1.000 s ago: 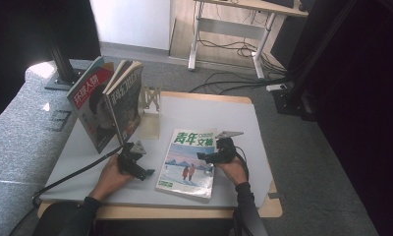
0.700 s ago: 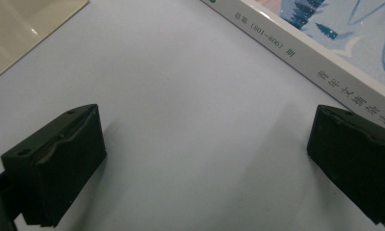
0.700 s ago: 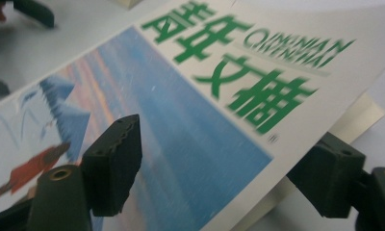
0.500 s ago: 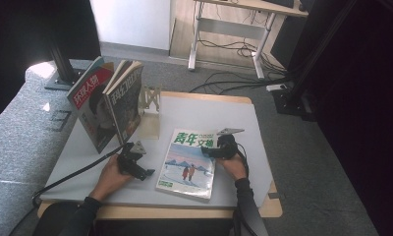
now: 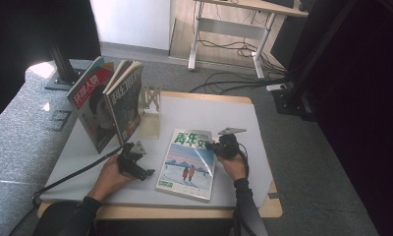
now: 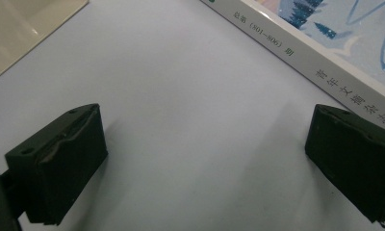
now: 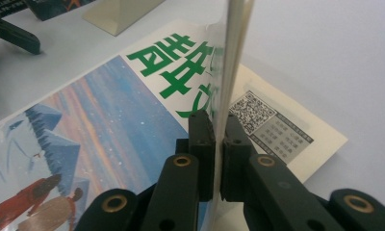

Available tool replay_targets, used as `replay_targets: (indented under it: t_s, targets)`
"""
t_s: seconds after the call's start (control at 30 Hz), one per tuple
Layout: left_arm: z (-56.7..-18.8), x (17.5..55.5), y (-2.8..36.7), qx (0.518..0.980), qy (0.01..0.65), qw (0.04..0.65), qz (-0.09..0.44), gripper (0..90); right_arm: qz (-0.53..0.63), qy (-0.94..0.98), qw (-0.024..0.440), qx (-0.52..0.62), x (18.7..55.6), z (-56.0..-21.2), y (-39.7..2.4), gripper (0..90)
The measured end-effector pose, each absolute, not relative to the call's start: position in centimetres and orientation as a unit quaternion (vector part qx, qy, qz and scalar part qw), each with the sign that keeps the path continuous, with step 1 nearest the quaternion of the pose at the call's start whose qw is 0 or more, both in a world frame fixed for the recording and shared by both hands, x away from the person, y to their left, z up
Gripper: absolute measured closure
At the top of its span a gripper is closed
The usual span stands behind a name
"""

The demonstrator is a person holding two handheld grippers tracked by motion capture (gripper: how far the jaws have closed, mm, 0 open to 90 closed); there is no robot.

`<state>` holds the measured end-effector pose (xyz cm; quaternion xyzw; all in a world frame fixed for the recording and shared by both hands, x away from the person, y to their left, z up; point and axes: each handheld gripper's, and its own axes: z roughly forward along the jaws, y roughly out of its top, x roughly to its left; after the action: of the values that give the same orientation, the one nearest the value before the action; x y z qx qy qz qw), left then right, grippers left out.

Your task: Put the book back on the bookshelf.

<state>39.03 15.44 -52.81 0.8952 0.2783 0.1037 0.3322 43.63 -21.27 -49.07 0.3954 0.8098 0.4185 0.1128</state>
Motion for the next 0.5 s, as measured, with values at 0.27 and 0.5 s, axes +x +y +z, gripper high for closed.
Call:
replay_targets:
  t_s: [0.27,0.5]
  targets:
    - [-52.7,38.8,15.4,0.894,0.282,0.334,0.103,3.4,0.429,0.810,0.134,0.377,42.7,-48.4,-21.1,85.4]
    - [-51.5,39.0,15.7,0.889,0.292,0.345,0.073,15.0,0.442,0.806,0.153,0.362,41.7,-47.6,-21.1,85.5]
